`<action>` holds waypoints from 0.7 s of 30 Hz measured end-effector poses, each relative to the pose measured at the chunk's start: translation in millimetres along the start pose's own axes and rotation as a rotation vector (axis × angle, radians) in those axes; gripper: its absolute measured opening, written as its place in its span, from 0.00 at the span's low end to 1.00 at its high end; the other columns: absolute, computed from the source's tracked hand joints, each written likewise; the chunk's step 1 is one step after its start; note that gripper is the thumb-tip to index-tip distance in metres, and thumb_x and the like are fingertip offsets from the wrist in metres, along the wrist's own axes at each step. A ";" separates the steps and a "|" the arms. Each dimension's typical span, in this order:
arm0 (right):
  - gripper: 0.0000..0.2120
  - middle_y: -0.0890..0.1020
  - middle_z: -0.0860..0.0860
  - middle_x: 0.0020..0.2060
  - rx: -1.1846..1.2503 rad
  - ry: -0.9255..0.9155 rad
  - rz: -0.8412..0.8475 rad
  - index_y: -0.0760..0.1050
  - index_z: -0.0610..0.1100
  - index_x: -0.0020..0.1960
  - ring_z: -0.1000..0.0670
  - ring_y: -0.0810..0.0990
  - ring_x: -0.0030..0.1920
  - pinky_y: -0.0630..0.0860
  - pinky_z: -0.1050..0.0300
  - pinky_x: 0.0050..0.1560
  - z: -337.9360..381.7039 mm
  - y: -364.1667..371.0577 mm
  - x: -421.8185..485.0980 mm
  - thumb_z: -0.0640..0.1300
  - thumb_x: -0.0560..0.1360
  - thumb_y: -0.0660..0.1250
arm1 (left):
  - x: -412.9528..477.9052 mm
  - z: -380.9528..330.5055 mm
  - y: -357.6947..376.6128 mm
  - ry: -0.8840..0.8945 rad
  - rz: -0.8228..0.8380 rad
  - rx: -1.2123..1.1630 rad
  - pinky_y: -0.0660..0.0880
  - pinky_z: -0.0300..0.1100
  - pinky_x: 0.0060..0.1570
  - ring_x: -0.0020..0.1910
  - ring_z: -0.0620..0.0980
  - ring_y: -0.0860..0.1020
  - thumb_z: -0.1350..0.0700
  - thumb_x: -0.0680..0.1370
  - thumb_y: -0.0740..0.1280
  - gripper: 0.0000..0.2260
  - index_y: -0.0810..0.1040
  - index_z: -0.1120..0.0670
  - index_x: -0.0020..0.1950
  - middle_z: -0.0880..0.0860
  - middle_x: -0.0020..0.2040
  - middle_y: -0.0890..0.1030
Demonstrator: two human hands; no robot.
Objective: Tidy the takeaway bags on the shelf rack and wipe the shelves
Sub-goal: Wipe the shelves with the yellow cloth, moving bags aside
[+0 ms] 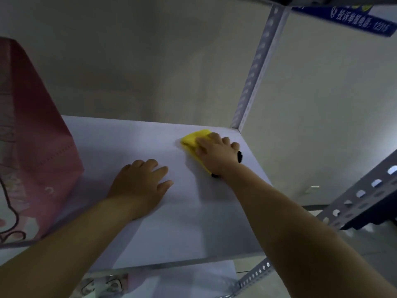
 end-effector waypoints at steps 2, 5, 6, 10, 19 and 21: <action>0.20 0.62 0.52 0.70 0.034 -0.151 -0.028 0.63 0.65 0.67 0.42 0.65 0.62 0.56 0.44 0.57 8.4 2.8 -14.1 0.62 0.76 0.49 | -0.7 -0.4 0.2 0.003 -0.008 0.010 0.68 0.46 0.58 0.61 0.55 0.71 0.39 0.77 0.54 0.22 0.72 0.46 0.67 0.50 0.66 0.72; 0.19 0.63 0.55 0.70 0.072 -0.073 -0.021 0.62 0.67 0.67 0.44 0.65 0.64 0.57 0.45 0.58 -18.2 -0.5 -15.4 0.61 0.76 0.50 | -1.1 0.7 1.8 -0.007 -0.011 -0.002 0.66 0.45 0.59 0.62 0.55 0.70 0.41 0.77 0.57 0.21 0.70 0.46 0.68 0.50 0.67 0.71; 0.19 0.64 0.53 0.70 0.051 0.022 -0.014 0.63 0.66 0.67 0.42 0.66 0.63 0.57 0.44 0.58 -32.1 -1.8 -11.3 0.60 0.77 0.50 | -1.8 1.3 2.5 -0.009 -0.010 -0.008 0.65 0.45 0.60 0.63 0.54 0.70 0.41 0.78 0.57 0.21 0.70 0.46 0.69 0.49 0.68 0.70; 0.18 0.63 0.45 0.68 0.020 0.431 0.036 0.65 0.57 0.66 0.37 0.64 0.62 0.57 0.41 0.60 -66.0 -5.2 3.9 0.54 0.77 0.50 | -4.2 1.2 2.8 -0.001 -0.035 -0.034 0.65 0.46 0.60 0.63 0.56 0.71 0.43 0.78 0.59 0.21 0.71 0.49 0.68 0.52 0.68 0.72; 0.20 0.60 0.55 0.71 0.042 -0.161 -0.026 0.60 0.66 0.68 0.43 0.64 0.62 0.56 0.45 0.56 33.0 3.5 -20.3 0.62 0.77 0.47 | -3.4 -1.3 -0.9 0.005 -0.017 -0.020 0.67 0.48 0.56 0.59 0.58 0.73 0.43 0.77 0.59 0.21 0.73 0.51 0.66 0.54 0.64 0.75; 0.20 0.60 0.56 0.72 0.057 -0.144 -0.028 0.60 0.67 0.68 0.43 0.65 0.63 0.57 0.45 0.58 17.1 0.9 -28.3 0.62 0.77 0.48 | -4.9 -1.8 -1.8 0.005 -0.012 -0.027 0.67 0.47 0.58 0.61 0.57 0.72 0.44 0.78 0.60 0.20 0.73 0.52 0.66 0.55 0.65 0.74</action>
Point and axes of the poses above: each hand's wrist, its own x-axis towards the middle knuckle, its own y-axis out of the palm, z = x × y, the point moved 3 cm from there along x, towards the middle knuckle
